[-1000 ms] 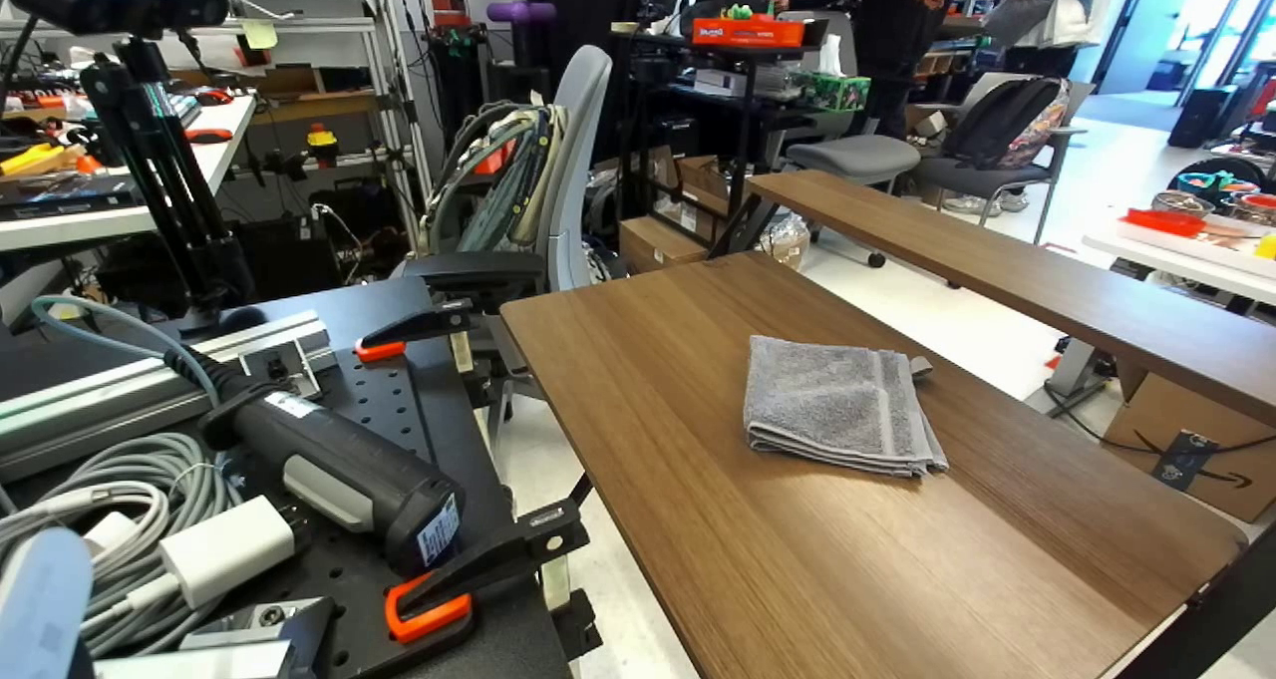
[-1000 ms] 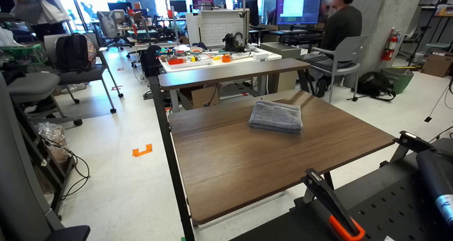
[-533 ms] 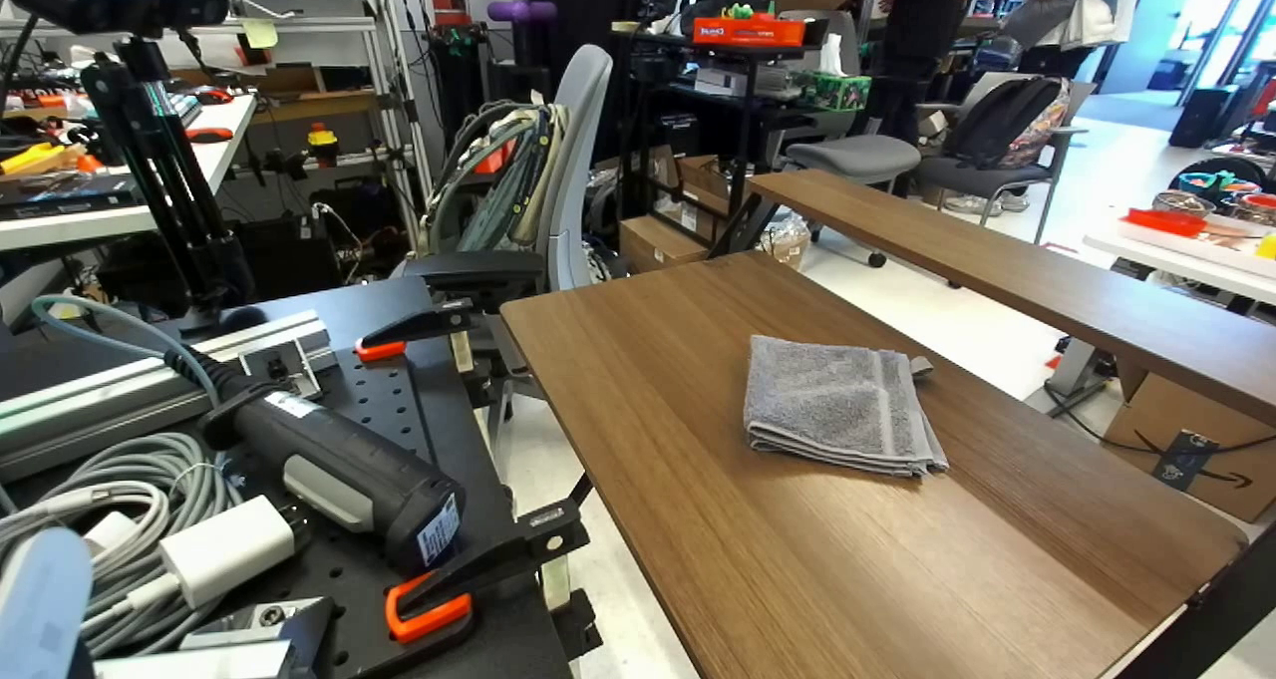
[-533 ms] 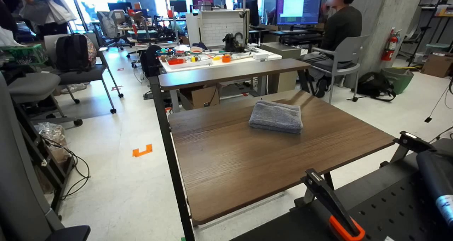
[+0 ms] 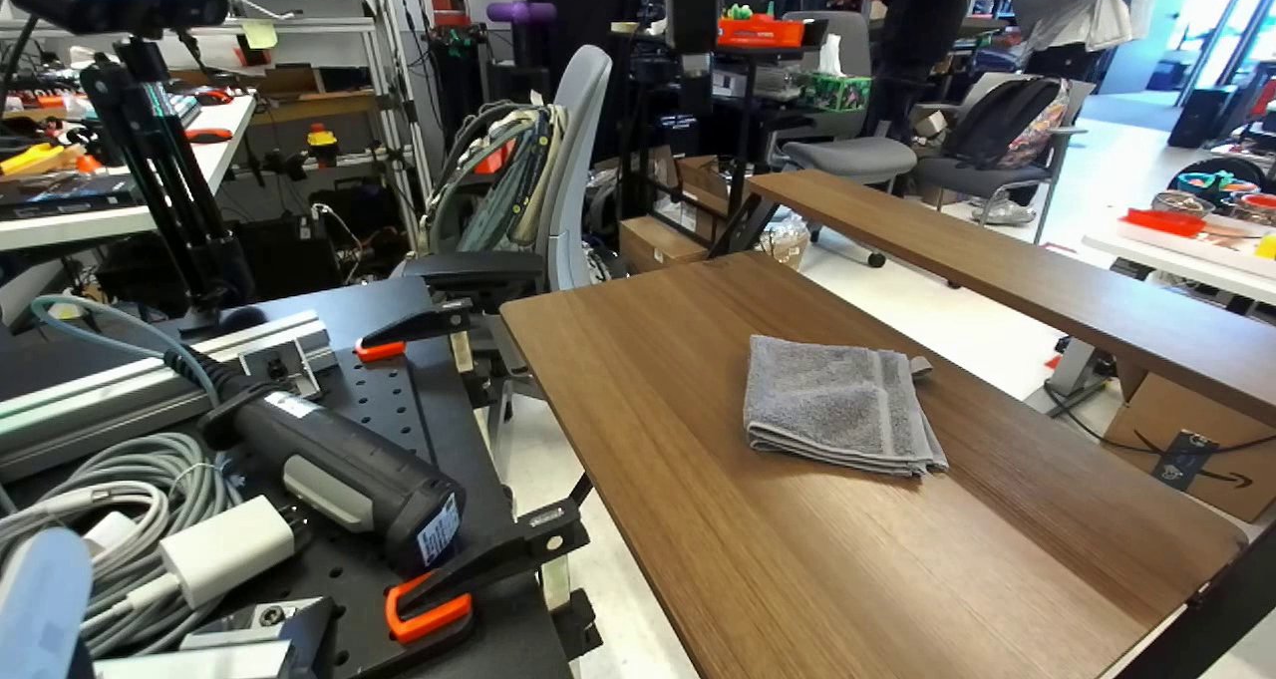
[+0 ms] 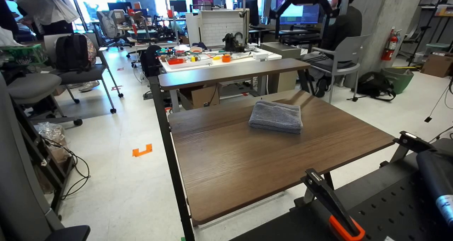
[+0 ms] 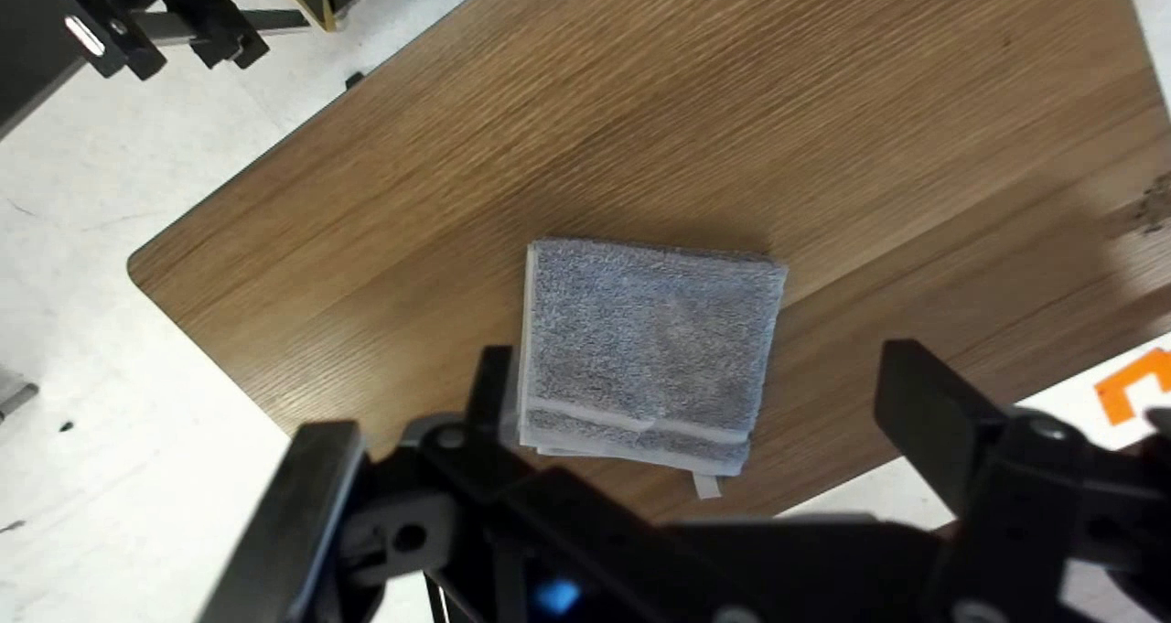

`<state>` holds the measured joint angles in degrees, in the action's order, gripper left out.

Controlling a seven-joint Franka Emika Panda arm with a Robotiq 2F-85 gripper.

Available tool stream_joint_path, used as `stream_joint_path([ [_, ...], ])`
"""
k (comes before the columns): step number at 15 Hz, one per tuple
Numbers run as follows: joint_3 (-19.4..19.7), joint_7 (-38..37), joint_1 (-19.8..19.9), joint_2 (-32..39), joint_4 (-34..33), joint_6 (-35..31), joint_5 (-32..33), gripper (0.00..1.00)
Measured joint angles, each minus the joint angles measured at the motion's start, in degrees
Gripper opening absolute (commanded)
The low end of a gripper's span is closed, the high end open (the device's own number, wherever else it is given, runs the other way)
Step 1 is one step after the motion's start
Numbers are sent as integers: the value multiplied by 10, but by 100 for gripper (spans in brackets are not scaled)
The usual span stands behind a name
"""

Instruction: Move the towel to the left

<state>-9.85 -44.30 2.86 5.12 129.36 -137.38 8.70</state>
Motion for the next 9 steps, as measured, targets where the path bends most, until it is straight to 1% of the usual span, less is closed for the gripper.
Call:
stream_joint_path([
  [6, 81, -12, -39, 156, -109, 0, 10, 100],
  [9, 110, -15, -56, 224, -163, 0, 8, 100],
])
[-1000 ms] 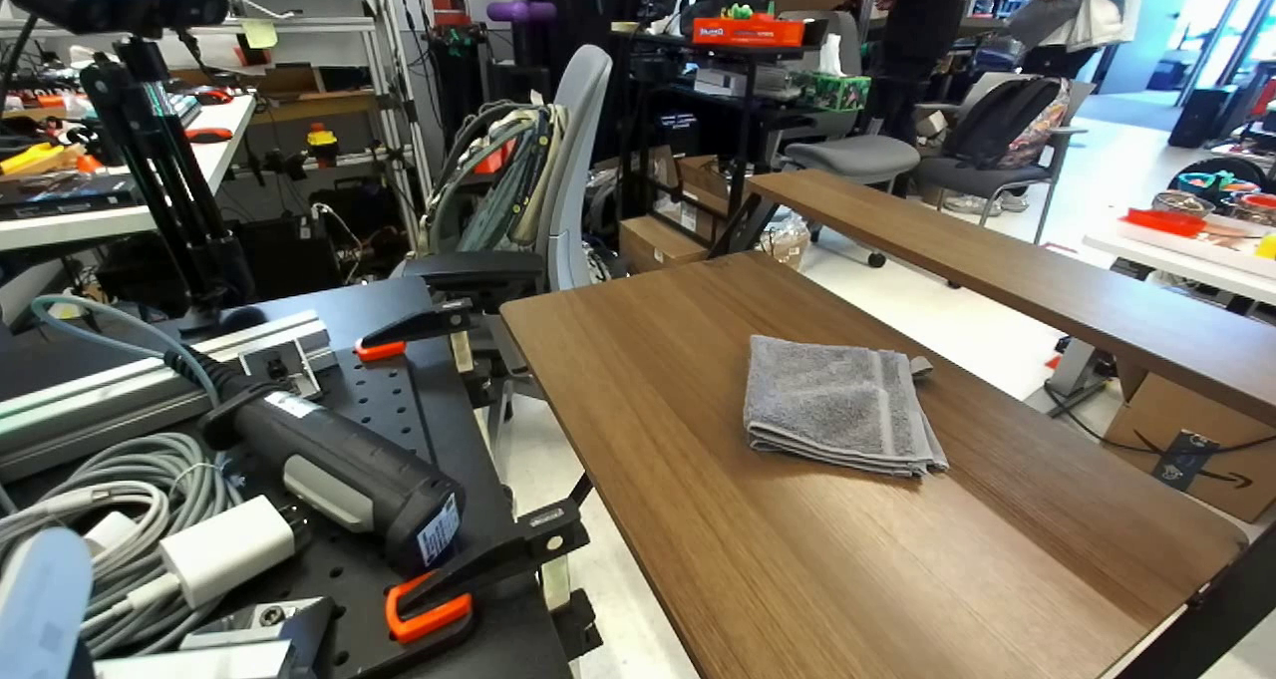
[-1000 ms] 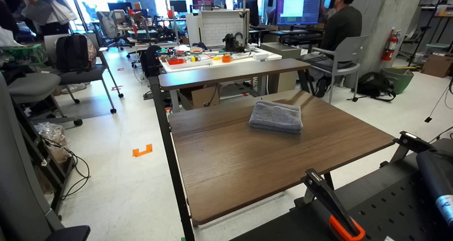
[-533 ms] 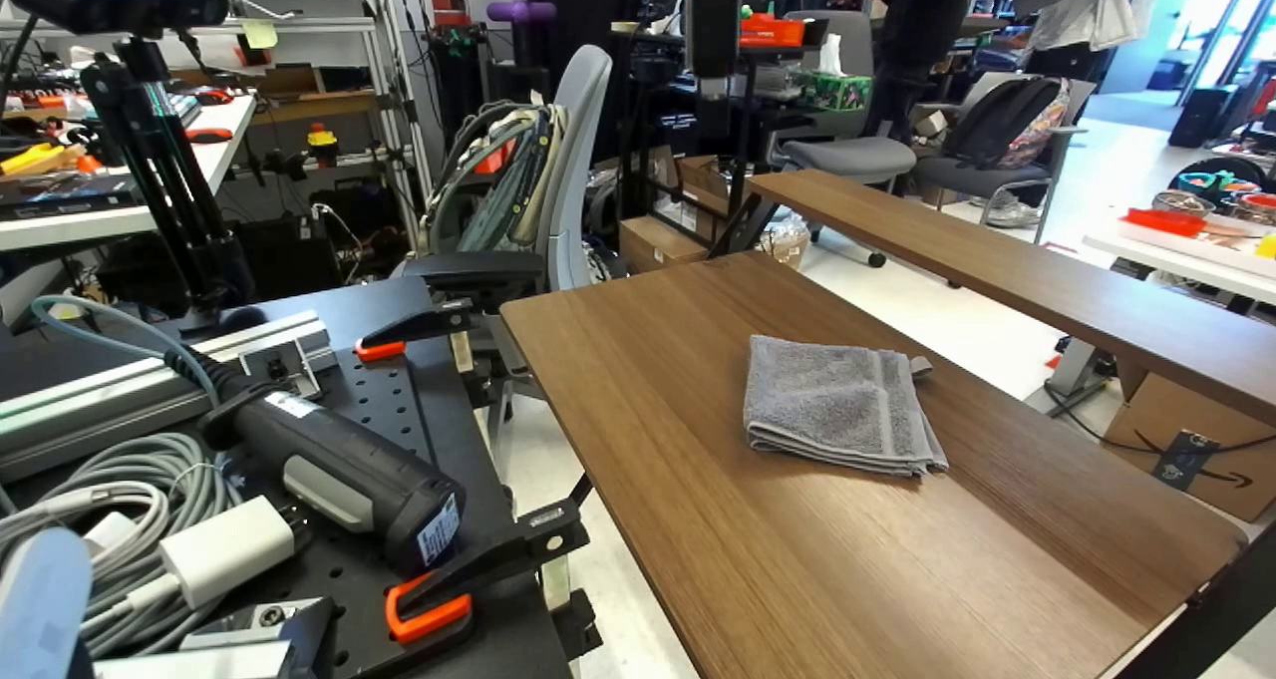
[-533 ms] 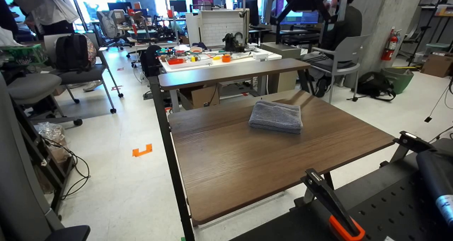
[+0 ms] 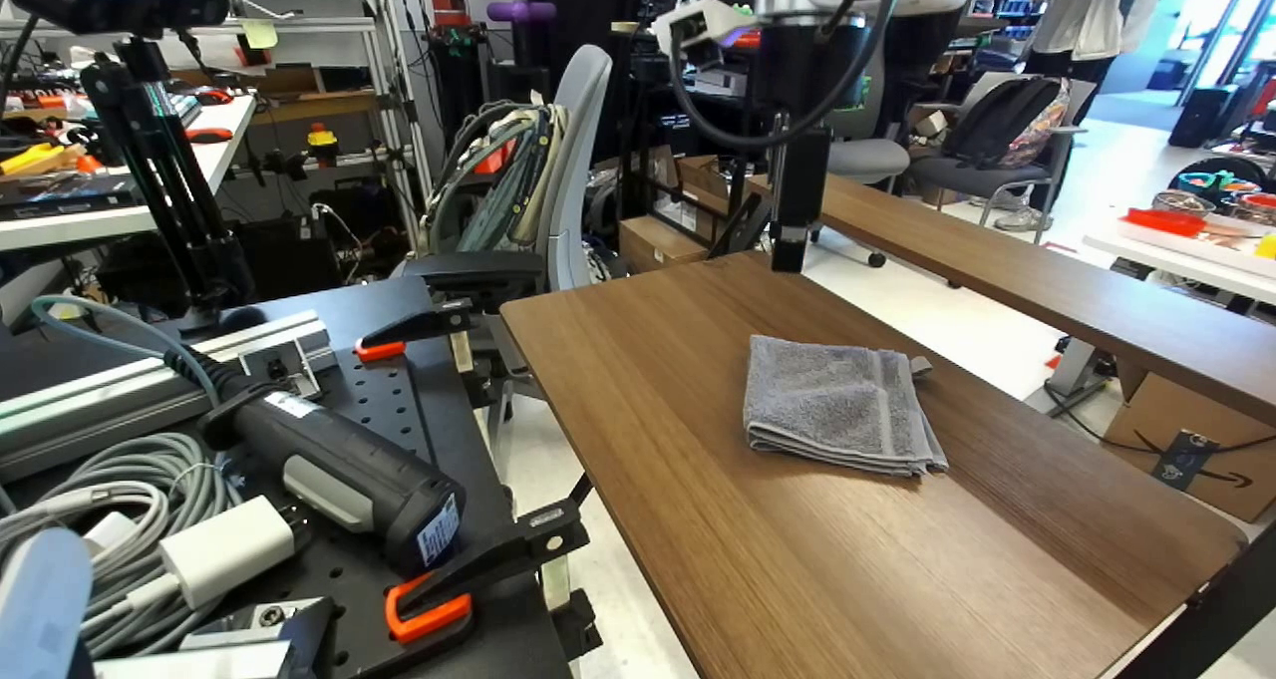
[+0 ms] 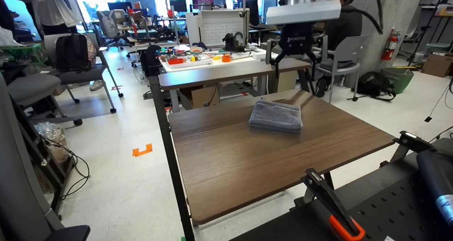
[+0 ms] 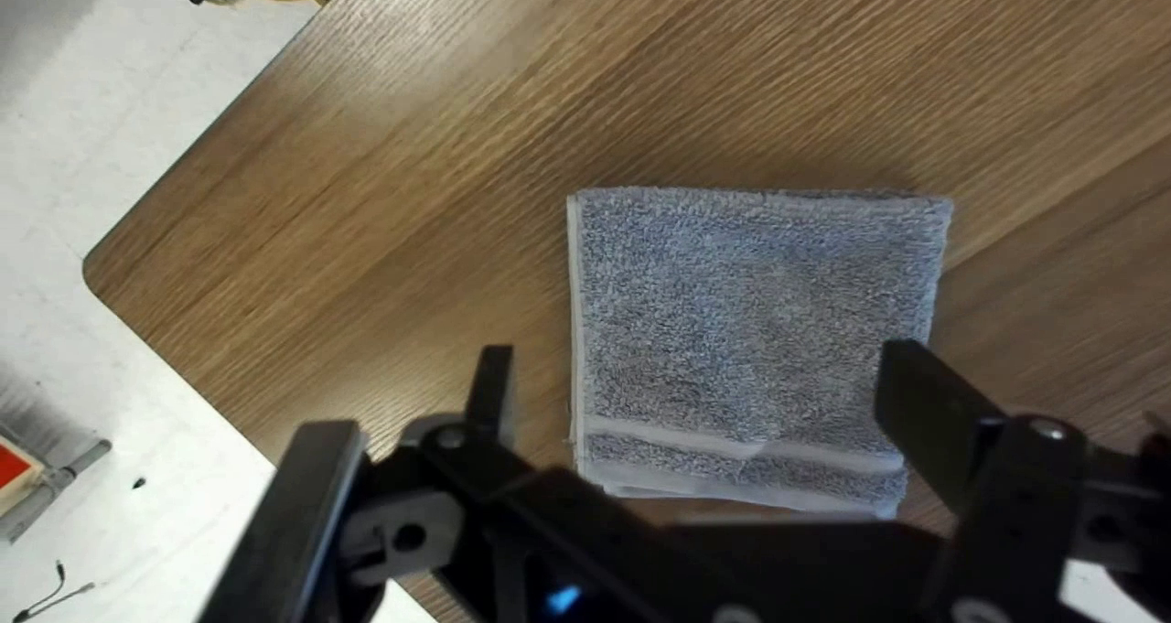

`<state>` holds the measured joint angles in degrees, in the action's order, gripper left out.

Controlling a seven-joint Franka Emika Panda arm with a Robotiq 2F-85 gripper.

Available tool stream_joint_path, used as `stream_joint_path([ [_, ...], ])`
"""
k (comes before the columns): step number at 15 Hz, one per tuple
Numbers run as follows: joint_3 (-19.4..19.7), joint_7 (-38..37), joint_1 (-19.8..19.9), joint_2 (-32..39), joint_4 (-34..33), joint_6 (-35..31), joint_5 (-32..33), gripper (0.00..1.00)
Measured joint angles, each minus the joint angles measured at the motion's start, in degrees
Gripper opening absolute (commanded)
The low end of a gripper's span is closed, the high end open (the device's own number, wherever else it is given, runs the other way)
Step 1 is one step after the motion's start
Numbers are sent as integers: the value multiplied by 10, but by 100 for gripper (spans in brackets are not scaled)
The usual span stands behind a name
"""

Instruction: Move the towel to the left

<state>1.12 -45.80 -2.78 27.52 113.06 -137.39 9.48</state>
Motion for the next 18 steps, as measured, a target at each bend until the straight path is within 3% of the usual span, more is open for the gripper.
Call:
stream_joint_path([
  [11, 56, -9, -25, 176, -139, 1, -18, 100],
  [18, 74, -14, -37, 195, -163, 1, -18, 100],
])
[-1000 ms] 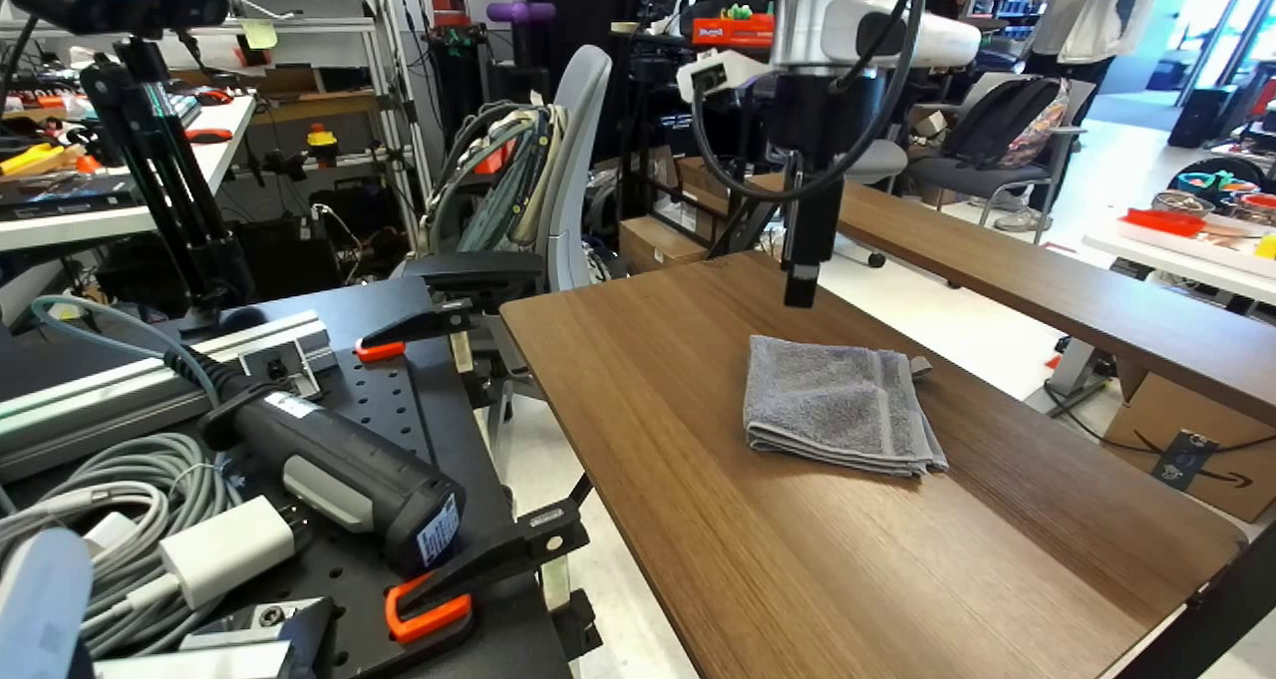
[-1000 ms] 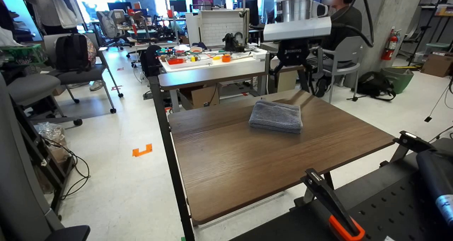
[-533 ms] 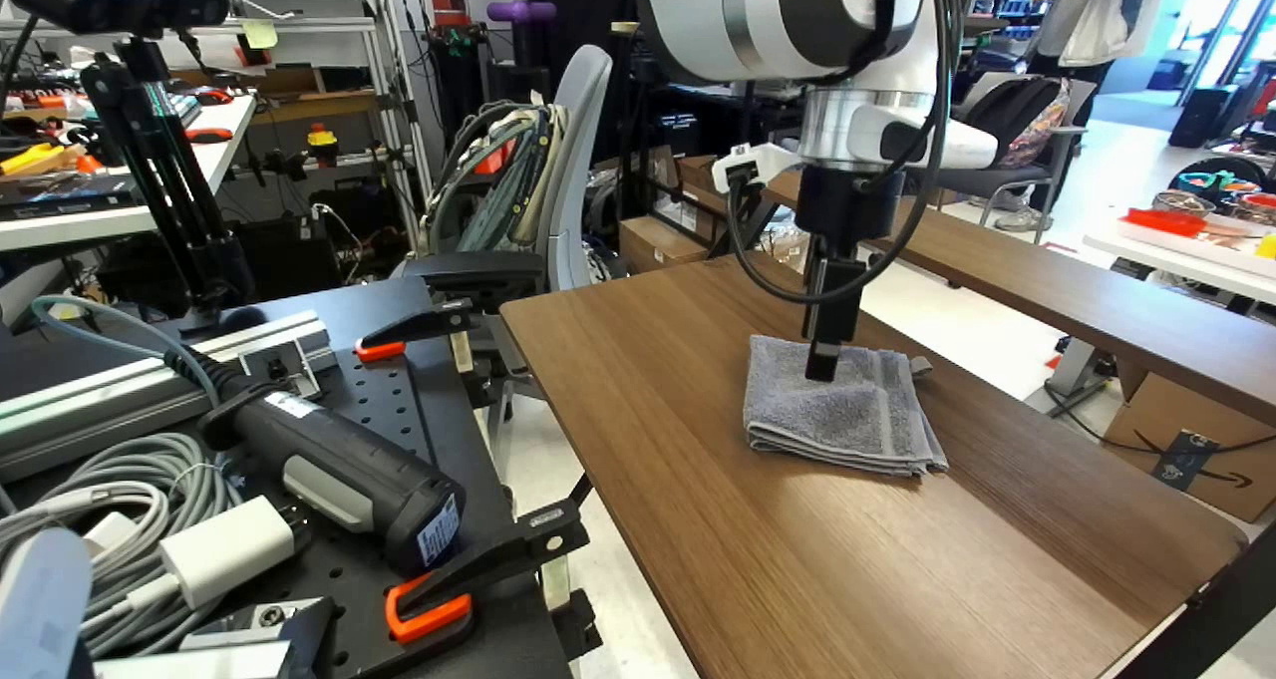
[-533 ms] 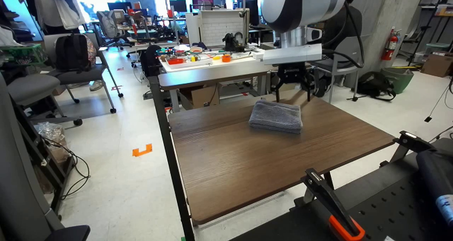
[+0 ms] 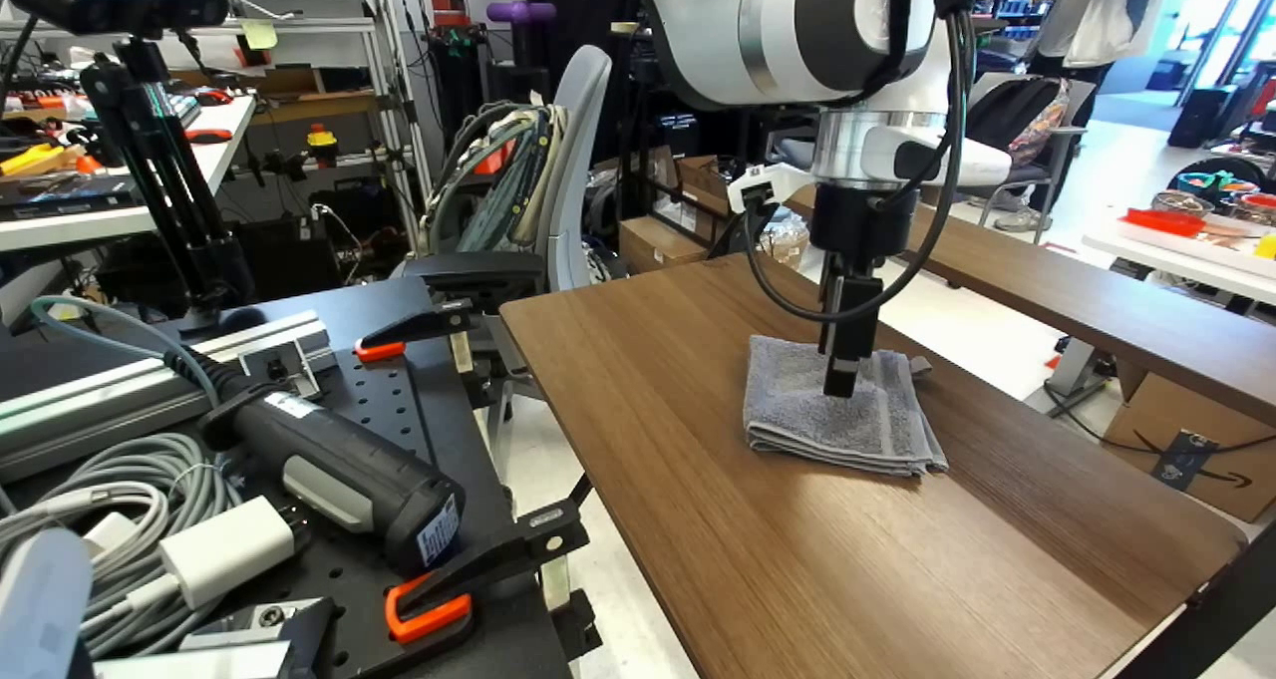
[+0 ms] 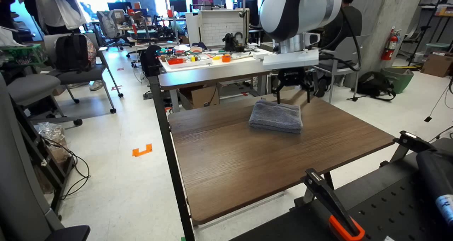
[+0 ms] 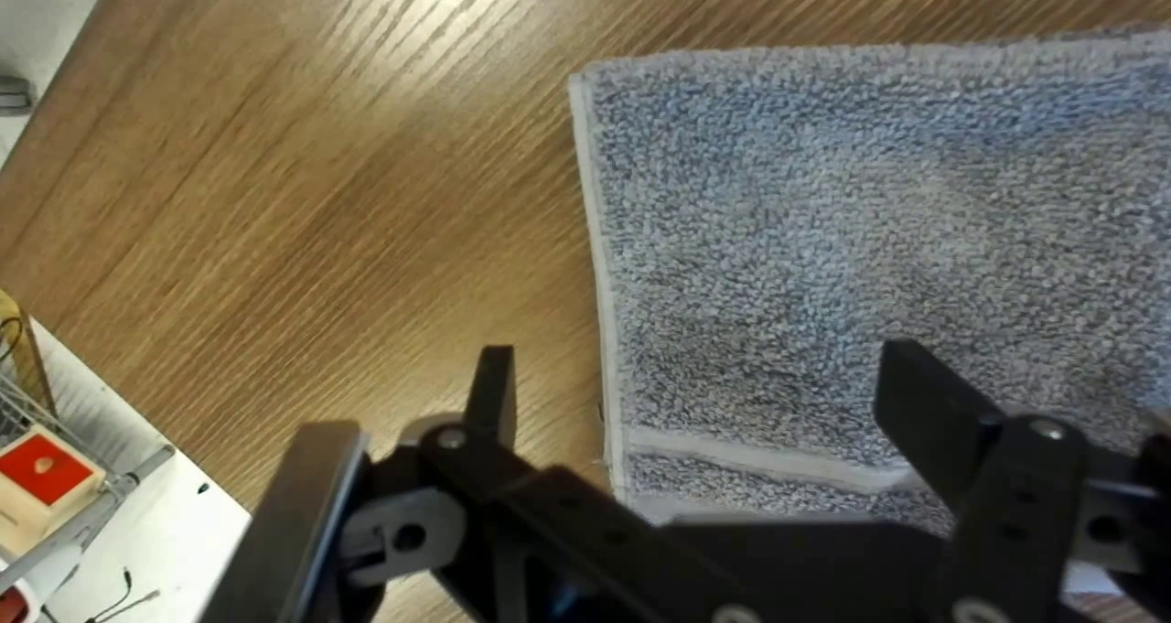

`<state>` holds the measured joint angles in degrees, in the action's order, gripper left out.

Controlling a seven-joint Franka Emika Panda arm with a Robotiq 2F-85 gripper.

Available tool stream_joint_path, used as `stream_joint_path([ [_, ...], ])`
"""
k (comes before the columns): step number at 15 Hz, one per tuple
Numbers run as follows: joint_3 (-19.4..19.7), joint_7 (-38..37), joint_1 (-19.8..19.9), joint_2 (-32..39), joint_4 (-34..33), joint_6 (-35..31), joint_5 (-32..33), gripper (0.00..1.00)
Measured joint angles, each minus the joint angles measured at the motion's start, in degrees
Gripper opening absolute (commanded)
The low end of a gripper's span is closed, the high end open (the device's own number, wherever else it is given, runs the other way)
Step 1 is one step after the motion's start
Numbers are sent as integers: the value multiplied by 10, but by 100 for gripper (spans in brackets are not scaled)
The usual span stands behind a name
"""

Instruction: Move the towel to the left

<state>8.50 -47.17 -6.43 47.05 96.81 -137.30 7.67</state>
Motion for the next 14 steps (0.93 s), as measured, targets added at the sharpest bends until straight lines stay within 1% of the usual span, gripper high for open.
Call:
stream_joint_path([
  [2, -1, 0, 1, 0, 0, -1, -14, 100],
  [6, -13, 12, 11, 1, -2, -2, -74, 100],
  [9, -23, 22, 22, 7, -8, -15, -106, 100],
  [14, -23, 22, 27, 55, -48, -24, -121, 100],
])
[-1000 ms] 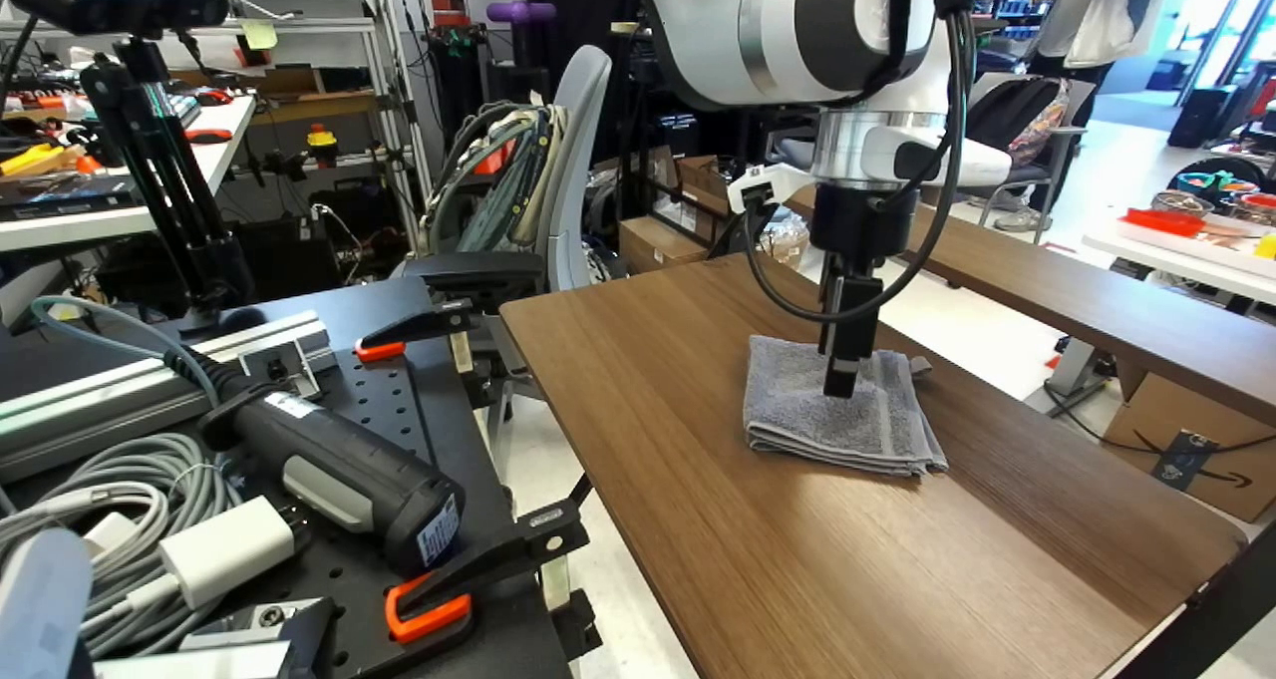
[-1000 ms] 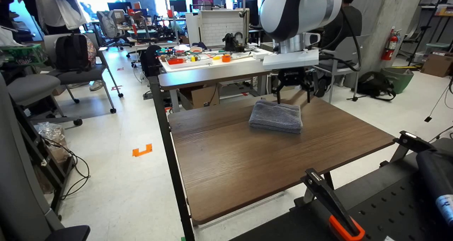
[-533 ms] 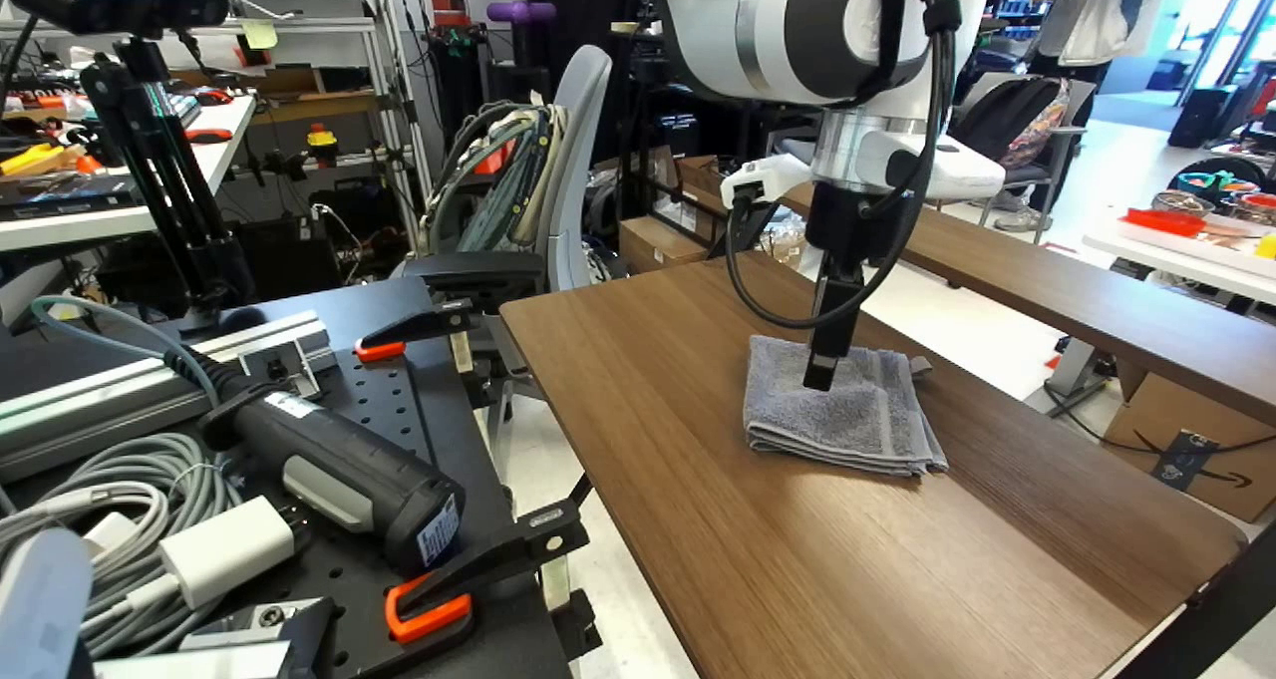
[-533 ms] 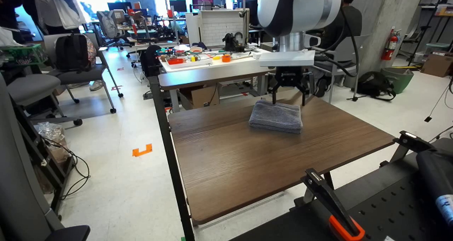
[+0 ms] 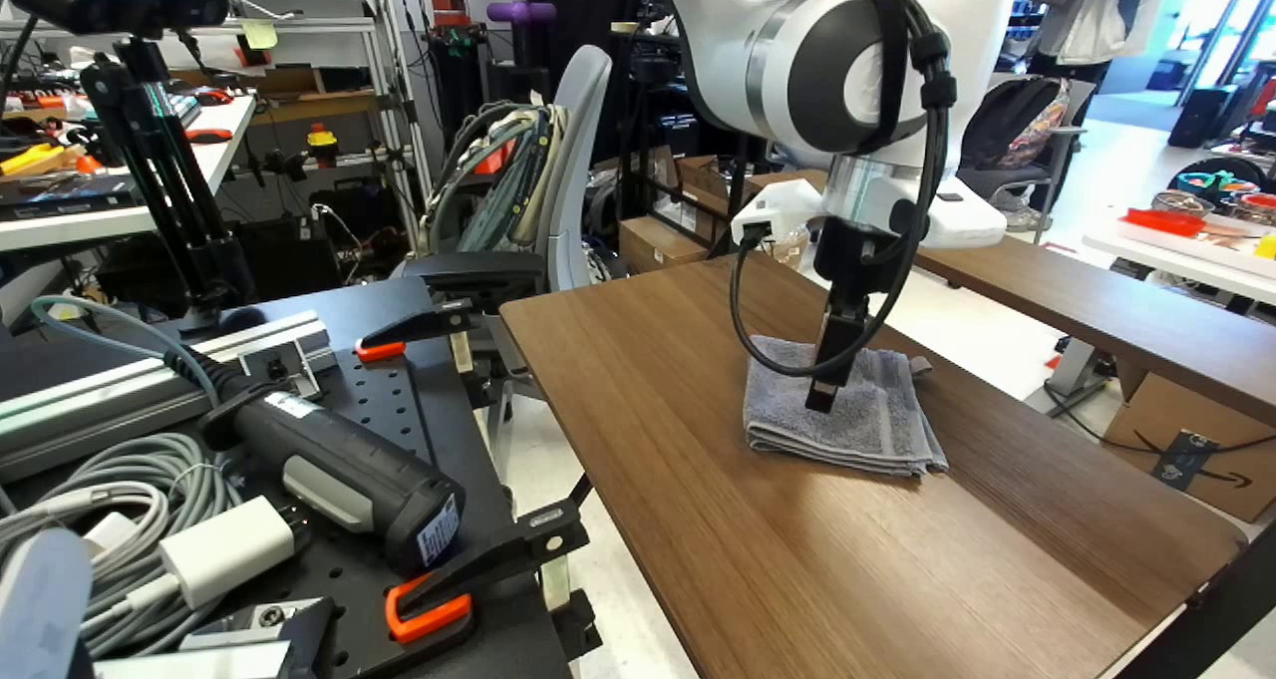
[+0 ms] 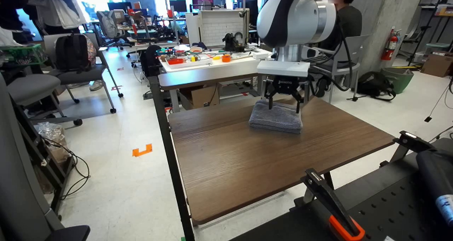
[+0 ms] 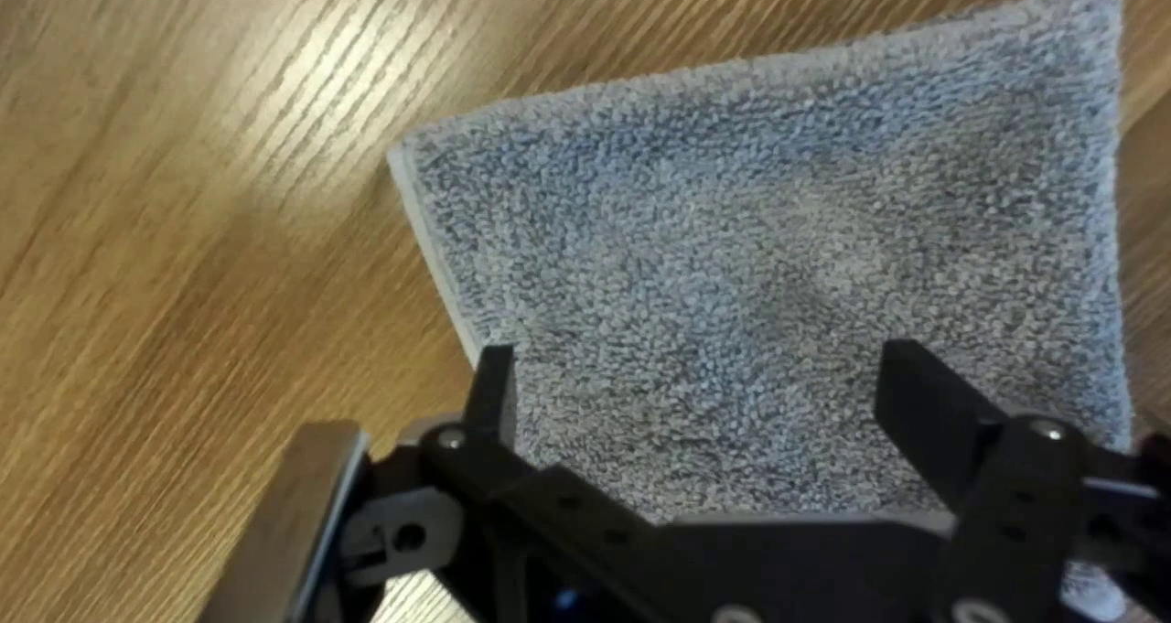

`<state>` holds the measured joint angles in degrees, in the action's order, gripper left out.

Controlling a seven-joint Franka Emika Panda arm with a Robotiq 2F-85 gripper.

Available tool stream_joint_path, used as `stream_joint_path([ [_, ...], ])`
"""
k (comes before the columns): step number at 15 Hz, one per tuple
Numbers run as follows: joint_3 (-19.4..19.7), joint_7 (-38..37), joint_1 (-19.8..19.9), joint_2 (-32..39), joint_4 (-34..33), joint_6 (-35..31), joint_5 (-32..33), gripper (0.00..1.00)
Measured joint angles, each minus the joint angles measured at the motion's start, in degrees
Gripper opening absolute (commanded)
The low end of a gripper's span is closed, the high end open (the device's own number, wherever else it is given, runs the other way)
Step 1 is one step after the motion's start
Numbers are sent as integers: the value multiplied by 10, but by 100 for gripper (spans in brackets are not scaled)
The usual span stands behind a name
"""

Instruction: Move the towel to the left

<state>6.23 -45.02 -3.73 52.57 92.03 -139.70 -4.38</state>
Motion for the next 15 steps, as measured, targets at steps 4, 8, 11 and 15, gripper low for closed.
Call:
stream_joint_path([
  [4, 0, 0, -1, 40, -32, -1, 0, 100],
  [8, 0, 0, -11, 56, -43, -9, 0, 100],
  [11, 0, 1, -26, 58, -43, -10, 1, 100],
  [15, 0, 1, -52, 59, -41, -10, 4, 100],
])
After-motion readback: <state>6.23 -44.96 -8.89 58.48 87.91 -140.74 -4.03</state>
